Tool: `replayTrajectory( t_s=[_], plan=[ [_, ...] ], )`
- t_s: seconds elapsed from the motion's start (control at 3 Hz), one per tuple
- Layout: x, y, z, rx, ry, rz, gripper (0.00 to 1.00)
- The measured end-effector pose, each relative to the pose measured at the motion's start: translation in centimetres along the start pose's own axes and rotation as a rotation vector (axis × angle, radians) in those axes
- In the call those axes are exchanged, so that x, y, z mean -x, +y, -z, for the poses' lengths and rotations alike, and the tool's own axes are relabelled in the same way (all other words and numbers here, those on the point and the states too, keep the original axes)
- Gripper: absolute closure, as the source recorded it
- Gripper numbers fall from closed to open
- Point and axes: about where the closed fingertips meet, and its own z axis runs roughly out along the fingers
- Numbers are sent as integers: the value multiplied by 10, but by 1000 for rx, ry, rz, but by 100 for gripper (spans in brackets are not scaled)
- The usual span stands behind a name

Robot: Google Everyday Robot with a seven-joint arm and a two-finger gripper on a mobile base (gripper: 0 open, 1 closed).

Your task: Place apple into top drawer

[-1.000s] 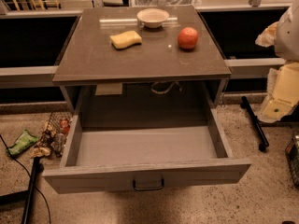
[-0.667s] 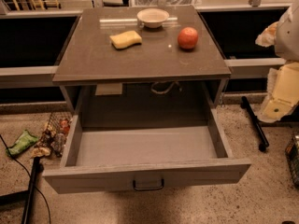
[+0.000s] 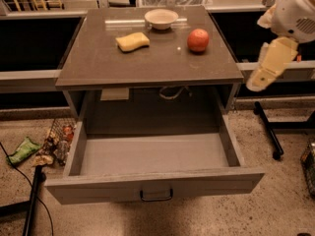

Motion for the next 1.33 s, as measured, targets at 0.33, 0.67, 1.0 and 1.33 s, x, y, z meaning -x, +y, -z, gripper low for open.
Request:
replayTrajectory(
  t_s=[0.33,0.67,1.0,1.33],
  plan=[
    [18,-33,-30,-14,-133,-103,0],
    [18,-32,-30,-13,-131,-102,0],
    [21,-41,-48,-26,-186,-139,0],
    [28,-66,-87,-46,-322,-246,0]
  ],
)
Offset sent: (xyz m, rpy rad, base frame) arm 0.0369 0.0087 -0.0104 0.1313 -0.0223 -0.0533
